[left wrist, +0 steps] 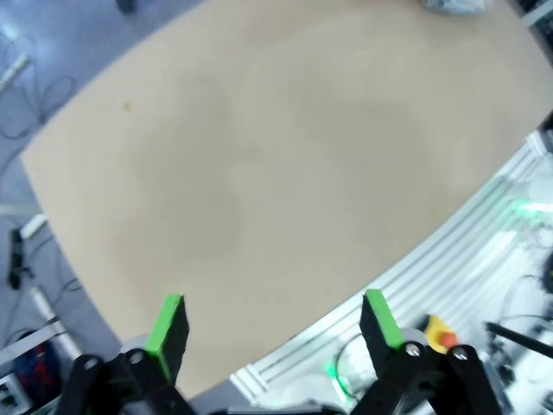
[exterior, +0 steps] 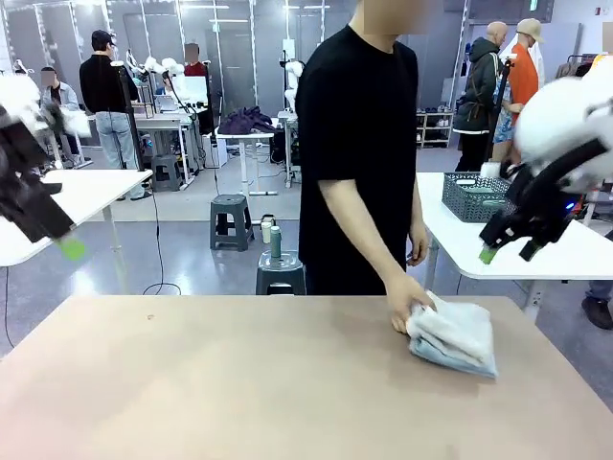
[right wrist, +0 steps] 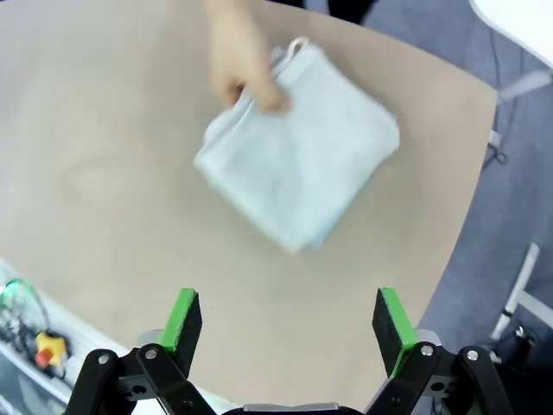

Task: Fold the towels and place them in the basket.
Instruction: Stack the folded Towel with hook on the right side of the table.

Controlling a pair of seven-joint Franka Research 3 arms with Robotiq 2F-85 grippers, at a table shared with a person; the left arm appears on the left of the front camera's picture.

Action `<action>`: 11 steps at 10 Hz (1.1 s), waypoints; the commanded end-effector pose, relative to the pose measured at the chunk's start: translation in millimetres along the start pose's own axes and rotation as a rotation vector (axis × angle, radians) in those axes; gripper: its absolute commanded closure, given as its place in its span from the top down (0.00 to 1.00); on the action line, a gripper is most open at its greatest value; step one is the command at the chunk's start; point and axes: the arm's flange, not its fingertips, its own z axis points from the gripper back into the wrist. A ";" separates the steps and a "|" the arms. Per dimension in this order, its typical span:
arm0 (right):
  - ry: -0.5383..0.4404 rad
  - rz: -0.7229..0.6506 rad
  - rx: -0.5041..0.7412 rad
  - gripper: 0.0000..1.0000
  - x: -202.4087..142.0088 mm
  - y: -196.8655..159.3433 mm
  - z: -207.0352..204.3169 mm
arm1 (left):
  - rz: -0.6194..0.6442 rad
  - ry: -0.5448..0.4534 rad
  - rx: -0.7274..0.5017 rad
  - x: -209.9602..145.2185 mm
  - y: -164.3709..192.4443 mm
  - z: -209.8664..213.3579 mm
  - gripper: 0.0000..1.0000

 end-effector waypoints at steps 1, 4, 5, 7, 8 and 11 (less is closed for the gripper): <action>0.007 0.028 0.152 1.00 -15.3 -26.3 29.6 | 0.041 -0.063 -0.131 -8.0 24.1 42.0 1.00; -0.102 0.080 0.413 1.00 -43.2 -54.0 82.9 | 0.026 -0.247 -0.256 -48.9 71.4 105.0 1.00; -0.135 0.078 0.496 1.00 -52.9 -63.8 92.5 | 0.081 -0.304 -0.291 -66.6 87.3 117.6 1.00; -0.205 0.036 0.672 1.00 -78.5 -95.0 93.9 | 0.214 -0.397 -0.365 -115.2 127.9 126.9 1.00; -0.239 0.016 0.750 1.00 -94.8 -109.4 89.2 | 0.287 -0.451 -0.388 -143.2 145.7 132.0 1.00; -0.261 -0.035 0.921 1.00 -136.0 -140.9 68.6 | 0.491 -0.566 -0.459 -236.0 185.8 130.9 1.00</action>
